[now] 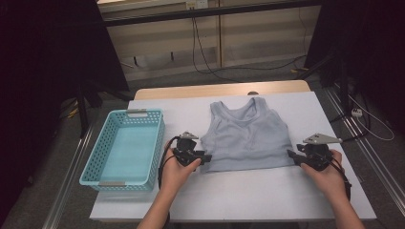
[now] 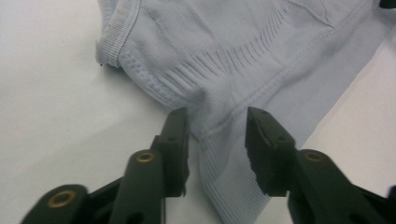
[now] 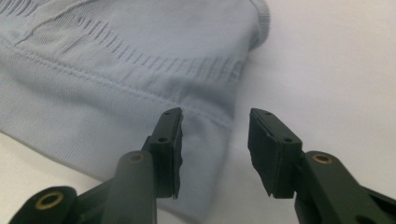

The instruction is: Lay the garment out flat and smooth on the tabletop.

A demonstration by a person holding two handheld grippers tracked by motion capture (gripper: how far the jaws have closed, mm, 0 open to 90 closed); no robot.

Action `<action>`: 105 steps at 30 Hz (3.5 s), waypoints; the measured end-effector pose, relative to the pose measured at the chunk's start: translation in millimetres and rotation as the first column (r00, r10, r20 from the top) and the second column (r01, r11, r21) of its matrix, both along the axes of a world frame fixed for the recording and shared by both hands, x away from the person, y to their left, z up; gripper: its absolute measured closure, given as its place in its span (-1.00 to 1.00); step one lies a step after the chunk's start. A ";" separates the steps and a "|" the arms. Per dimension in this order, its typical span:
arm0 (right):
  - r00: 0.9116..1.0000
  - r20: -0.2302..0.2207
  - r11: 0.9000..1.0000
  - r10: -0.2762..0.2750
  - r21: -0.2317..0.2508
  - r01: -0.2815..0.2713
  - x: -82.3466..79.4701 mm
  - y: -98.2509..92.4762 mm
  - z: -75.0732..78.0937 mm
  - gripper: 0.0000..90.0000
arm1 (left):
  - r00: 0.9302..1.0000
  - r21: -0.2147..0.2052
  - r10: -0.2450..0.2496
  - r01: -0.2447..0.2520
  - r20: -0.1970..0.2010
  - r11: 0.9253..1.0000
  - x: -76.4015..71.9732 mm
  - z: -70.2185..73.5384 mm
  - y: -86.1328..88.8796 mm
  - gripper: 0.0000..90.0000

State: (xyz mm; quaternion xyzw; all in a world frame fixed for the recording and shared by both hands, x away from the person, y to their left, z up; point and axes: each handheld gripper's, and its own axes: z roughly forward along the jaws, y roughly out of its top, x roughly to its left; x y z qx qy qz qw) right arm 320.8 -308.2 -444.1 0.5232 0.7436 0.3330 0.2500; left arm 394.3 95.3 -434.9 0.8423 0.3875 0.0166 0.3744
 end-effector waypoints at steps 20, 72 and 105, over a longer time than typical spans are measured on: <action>0.997 -0.077 0.997 0.028 0.072 -0.023 -8.4 -1.4 -8.6 0.94 | 1.000 0.027 -0.001 0.001 -0.020 1.000 -9.0 -5.0 4.7 0.09; 0.991 -0.013 0.990 0.134 0.047 -0.133 -46.2 26.6 9.7 0.42 | 0.994 0.079 -0.012 0.020 -0.108 0.997 -30.9 5.8 25.0 0.76; 0.979 0.029 0.980 0.200 0.006 -0.200 93.0 113.0 30.3 -0.09 | 1.000 0.069 0.002 -0.003 0.016 0.998 -25.5 -2.0 21.9 -0.55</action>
